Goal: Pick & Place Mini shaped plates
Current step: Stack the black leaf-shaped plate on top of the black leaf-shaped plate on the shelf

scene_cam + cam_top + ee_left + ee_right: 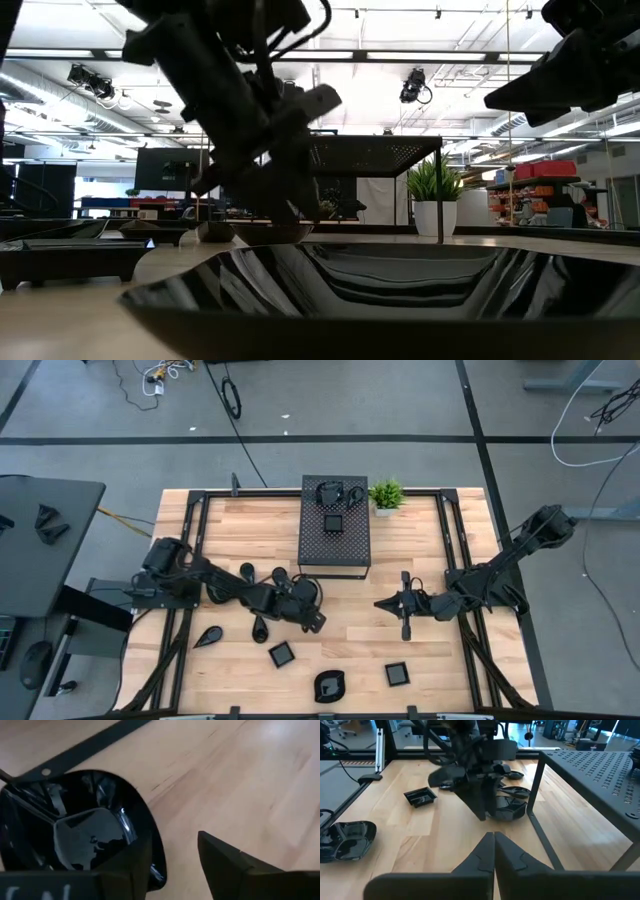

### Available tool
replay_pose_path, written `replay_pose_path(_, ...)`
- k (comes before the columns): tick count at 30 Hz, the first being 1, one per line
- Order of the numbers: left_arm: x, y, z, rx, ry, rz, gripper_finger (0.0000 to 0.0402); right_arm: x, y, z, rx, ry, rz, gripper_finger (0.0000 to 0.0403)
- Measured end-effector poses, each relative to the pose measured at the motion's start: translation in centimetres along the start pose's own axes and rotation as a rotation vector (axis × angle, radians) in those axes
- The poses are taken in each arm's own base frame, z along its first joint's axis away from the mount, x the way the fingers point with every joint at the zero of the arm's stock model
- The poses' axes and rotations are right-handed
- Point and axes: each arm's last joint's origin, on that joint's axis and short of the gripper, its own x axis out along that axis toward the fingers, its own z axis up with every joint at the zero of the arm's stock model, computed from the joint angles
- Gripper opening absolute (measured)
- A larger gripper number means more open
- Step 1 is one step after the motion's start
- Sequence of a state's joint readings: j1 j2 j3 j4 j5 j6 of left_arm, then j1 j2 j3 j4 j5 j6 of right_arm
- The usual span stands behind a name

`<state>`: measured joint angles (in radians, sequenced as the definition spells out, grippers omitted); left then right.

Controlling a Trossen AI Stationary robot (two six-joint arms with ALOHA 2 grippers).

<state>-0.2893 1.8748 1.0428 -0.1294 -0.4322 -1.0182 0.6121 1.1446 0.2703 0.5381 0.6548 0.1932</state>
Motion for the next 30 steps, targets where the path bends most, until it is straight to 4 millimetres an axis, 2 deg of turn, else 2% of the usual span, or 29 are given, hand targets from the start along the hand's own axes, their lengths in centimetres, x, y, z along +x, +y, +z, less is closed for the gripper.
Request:
replay_pose_path(11, 0.5, 0.5, -0.5, 0.028, -0.024, 0.076, 0.0075, 0.0, 0.0, 0.0, 0.007, -0.001, 0.000, 0.0008)
replay_pose_path(18, 0.1, -0.3, -1.3, 0.045, -0.017, 0.029, 0.0013, 0.0, 0.0, 0.0, 0.007, 0.000, 0.000, 0.0008)
replay_pose_path(23, -1.2, -2.5, -1.7, 0.080, -0.021, -0.048, 0.0007, 0.0, 0.0, 0.0, 0.004, 0.000, 0.000, 0.0008)
replay_pose_path(30, -4.6, -7.8, -0.5, 0.303, -0.059, -0.205, 0.0005, 0.0, 0.0, 0.0, 0.004, 0.000, 0.000, 0.0009)
